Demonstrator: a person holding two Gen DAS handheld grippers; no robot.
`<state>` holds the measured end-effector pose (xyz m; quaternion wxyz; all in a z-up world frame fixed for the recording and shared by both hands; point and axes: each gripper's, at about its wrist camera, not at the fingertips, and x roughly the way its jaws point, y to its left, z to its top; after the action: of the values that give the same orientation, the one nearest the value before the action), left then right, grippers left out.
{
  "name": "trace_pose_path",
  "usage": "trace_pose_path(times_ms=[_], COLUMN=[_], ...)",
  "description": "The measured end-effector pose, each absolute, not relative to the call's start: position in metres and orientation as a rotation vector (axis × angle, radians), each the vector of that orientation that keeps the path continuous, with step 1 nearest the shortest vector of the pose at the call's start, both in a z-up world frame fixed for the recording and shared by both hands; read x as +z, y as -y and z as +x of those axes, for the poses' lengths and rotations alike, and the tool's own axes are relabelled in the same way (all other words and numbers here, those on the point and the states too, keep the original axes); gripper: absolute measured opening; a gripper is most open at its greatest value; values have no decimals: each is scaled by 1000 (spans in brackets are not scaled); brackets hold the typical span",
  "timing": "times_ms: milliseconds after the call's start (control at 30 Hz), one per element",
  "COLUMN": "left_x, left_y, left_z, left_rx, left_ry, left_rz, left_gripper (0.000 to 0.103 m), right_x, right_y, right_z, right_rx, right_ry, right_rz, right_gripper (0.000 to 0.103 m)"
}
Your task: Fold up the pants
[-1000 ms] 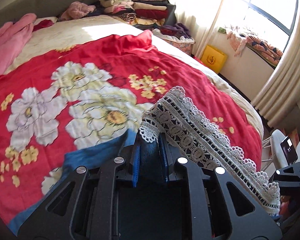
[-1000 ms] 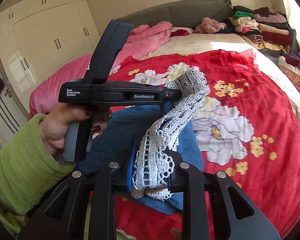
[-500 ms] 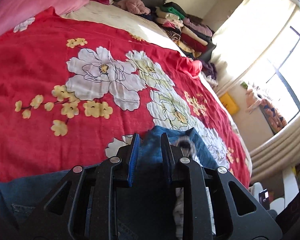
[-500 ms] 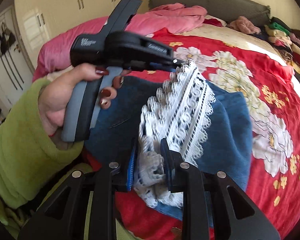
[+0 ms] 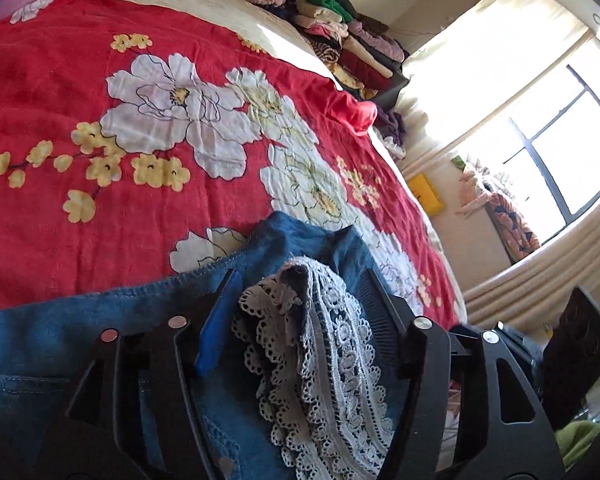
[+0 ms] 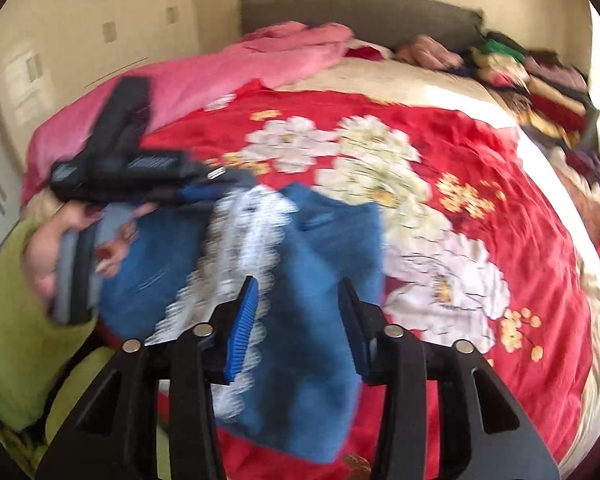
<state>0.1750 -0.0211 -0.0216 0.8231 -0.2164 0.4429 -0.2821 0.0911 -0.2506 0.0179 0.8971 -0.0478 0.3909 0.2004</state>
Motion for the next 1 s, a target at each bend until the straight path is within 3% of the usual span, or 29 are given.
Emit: trace_pose_path(times_ms=[167,200,267,367,500,633,700,1000], left_x=[-36,-37,-39,-25,15,-23,-34,-23], left_y=[37,40,44,55,61,45,30,20], left_z=[175,175,178,174,157,176,185,178], left_rx=[-549,-543,-549,-597,-628,-496,-498,-466], left_ry=[-977,-974,-979,-912,-729,-904,-942,-894], left_rz=[-415,-402,-398,-359,-205,-215,-309,-340], left_gripper=[54,41,26,21,22,27,39,49], right_x=[-1,-6,-19,-26,-21,-27,-27,5], right_y=[268,270,273,275,276,264,261,227], right_z=[152,162,182,200,199,198,194,80], right_rx=[387,381,376,359,362,362,358,609], right_ry=[-885,-895,-925,-938,-890,-899,-890,-736], right_rz=[-12,4,31,76,124,62,45,-168], right_gripper=[45,45,45,45,45,48,49,49])
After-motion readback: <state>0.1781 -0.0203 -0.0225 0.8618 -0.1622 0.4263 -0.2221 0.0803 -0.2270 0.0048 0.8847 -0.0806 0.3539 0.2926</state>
